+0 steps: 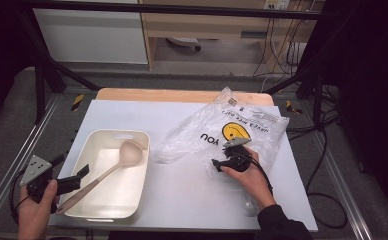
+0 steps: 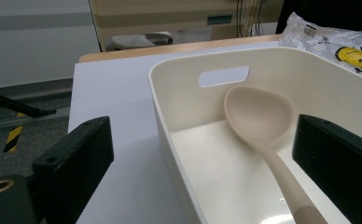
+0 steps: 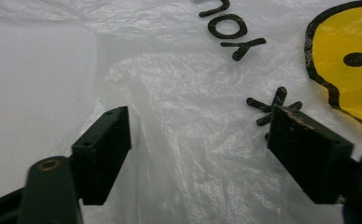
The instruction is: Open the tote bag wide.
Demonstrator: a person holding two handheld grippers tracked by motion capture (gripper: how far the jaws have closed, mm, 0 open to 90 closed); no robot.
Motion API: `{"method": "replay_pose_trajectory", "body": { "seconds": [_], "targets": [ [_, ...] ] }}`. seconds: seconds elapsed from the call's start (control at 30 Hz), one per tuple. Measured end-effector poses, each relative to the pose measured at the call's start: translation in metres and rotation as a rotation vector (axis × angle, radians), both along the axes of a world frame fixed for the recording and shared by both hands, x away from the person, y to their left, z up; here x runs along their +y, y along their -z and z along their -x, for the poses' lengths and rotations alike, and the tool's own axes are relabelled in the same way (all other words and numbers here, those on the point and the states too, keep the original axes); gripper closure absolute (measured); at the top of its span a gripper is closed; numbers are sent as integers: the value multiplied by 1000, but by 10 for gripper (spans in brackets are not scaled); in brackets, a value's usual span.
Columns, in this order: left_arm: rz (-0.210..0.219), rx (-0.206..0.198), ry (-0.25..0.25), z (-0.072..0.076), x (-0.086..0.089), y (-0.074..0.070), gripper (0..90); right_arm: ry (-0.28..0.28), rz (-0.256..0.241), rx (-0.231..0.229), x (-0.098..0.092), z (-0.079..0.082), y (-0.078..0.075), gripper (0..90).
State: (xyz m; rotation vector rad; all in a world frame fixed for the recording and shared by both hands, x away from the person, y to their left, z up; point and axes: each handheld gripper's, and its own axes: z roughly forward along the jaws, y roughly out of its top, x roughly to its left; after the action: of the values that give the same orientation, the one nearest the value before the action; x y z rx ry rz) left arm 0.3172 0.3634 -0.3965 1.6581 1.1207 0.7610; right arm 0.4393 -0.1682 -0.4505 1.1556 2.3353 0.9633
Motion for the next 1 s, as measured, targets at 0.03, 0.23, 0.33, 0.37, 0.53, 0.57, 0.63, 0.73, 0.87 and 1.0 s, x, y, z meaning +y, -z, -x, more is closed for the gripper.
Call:
{"method": "replay_pose_trajectory", "body": {
  "seconds": [0.03,0.23,0.33,0.37,0.53,0.57,0.63,0.73,0.87,1.0],
  "targets": [
    [-5,-3,-3,0,0,0,49,3,-3,0,1,0,0,189],
    [2,1,0,0,-1,0,49,-22,-9,9,9,3,0,122],
    [2,1,0,0,-1,0,49,-39,5,21,14,4,2,115],
    [-2,-2,-2,0,0,0,49,-39,5,21,14,4,2,115],
    [-4,-1,-1,0,0,0,49,-41,15,39,14,4,4,203],
    [1,2,1,0,0,0,49,-37,12,36,13,3,4,231],
    [3,1,1,0,-1,0,49,-32,9,36,11,3,3,273],
    [2,1,0,0,-1,0,49,-14,-2,24,5,2,2,408],
    [2,2,0,0,-1,0,49,1,-13,23,1,-1,2,522],
    [-1,4,2,-1,-1,1,49,8,-20,18,-2,-4,2,621]
  ]
}}
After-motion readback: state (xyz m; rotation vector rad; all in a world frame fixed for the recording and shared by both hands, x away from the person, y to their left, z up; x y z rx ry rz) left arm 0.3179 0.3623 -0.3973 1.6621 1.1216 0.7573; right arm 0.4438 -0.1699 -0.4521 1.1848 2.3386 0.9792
